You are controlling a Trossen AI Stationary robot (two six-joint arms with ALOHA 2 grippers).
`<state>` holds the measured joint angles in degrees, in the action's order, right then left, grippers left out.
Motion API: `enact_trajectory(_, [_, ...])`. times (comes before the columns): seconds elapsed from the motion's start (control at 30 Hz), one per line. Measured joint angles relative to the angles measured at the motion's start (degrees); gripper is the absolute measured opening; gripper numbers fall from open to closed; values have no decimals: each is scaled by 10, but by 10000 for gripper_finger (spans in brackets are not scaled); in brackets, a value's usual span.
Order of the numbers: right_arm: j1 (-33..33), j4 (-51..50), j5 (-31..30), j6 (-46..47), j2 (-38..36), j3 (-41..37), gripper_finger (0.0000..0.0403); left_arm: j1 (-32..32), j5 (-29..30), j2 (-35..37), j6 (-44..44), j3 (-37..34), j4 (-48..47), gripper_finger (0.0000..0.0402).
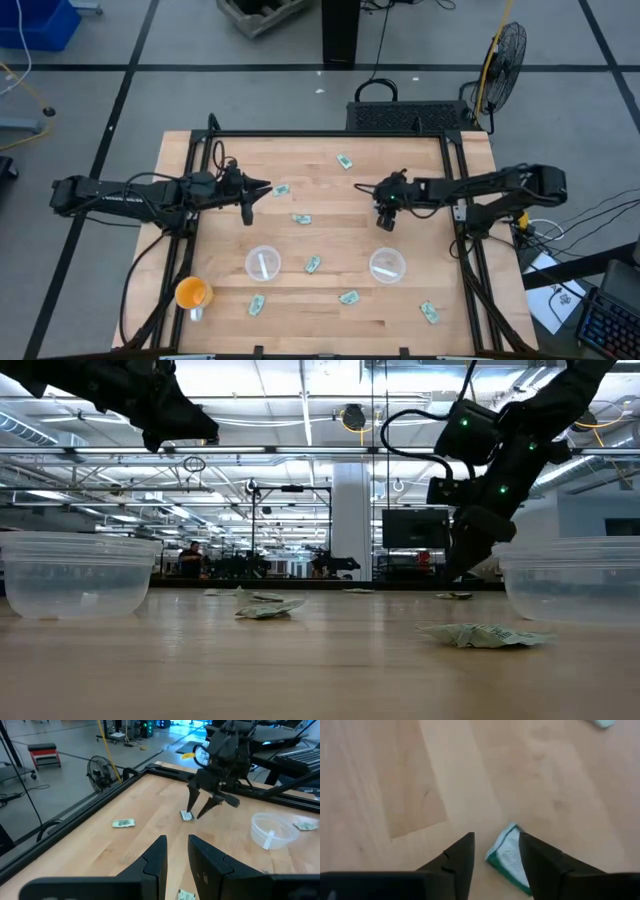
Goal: Pick and place Stevia / Truvia into bins
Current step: Put the green stevia packet into the right transparent container
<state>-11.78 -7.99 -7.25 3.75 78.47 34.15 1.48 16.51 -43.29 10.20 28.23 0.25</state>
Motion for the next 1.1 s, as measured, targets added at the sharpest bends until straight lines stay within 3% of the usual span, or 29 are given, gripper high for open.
enact_trajectory(0.27, [12,8,-1,-24,7,-7,192,0,0,0,0,0,0,81])
enact_trajectory(0.63, [13,110,-31,-16,7,-77,181,0,-1,0,5,0,-1,81])
enact_trajectory(0.87, [13,168,-32,-14,6,-120,152,0,-2,0,6,0,-1,81])
enact_trajectory(1.1, [13,232,-55,-28,8,-134,83,0,-2,0,5,0,-1,81])
